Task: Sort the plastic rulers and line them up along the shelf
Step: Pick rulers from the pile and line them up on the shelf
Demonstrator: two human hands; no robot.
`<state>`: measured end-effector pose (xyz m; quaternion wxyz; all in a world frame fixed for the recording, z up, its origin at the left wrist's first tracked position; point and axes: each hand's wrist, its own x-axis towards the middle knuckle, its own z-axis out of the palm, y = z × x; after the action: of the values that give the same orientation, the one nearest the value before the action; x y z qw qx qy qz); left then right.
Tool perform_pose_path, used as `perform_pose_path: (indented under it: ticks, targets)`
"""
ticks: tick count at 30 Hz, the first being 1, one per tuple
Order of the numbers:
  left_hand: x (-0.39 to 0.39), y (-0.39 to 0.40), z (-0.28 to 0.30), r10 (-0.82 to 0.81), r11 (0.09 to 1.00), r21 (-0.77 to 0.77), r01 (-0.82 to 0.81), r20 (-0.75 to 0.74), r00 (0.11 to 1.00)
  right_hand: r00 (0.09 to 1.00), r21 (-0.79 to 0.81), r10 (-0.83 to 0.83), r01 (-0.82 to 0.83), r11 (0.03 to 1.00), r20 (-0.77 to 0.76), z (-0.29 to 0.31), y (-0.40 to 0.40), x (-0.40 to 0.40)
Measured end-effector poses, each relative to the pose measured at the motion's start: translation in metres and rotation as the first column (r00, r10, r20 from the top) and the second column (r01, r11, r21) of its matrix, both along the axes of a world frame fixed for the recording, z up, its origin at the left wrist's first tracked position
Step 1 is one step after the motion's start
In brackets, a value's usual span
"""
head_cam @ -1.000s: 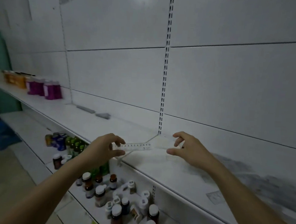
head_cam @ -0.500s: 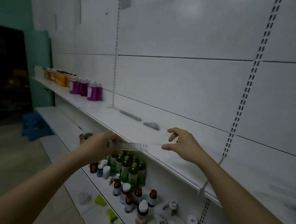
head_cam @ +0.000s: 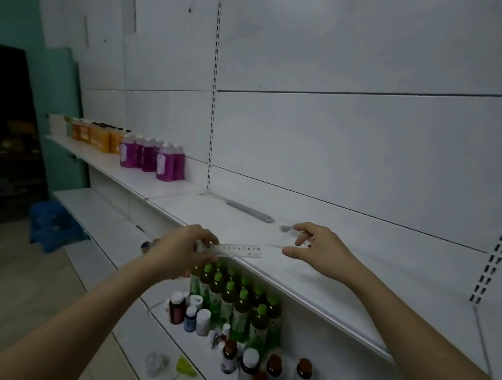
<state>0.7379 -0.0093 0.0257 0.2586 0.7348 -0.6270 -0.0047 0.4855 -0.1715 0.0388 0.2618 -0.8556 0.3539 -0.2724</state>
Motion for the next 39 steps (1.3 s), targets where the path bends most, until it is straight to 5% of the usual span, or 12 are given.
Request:
perform_pose_path:
  ticks: [12, 23, 31, 39]
  targets:
    - [0.112, -0.137, -0.003, -0.125, 0.99, 0.067, 0.127, -0.039, 0.991, 0.964, 0.102, -0.119, 0.097, 0.99, 0.237, -0.01, -0.112, 0.134]
    - [0.152, -0.264, -0.044, -0.428, 0.896, 0.093, 0.434, -0.078, 0.901, 0.868, 0.143, -0.459, 0.439, 0.887, 0.19, -0.016, -0.176, 0.124]
    - [0.161, -0.324, -0.064, -0.686, 0.72, -0.006, 0.694, -0.157, 0.711, 0.747, 0.081, -0.631, 0.657, 0.75, -0.212, -0.029, -0.18, 0.104]
    - [0.165, -0.332, -0.072, -0.747, 0.664, -0.05, 0.747, -0.109, 0.656, 0.694, 0.108, -0.562, 0.667, 0.738, -0.45, -0.025, -0.18, 0.12]
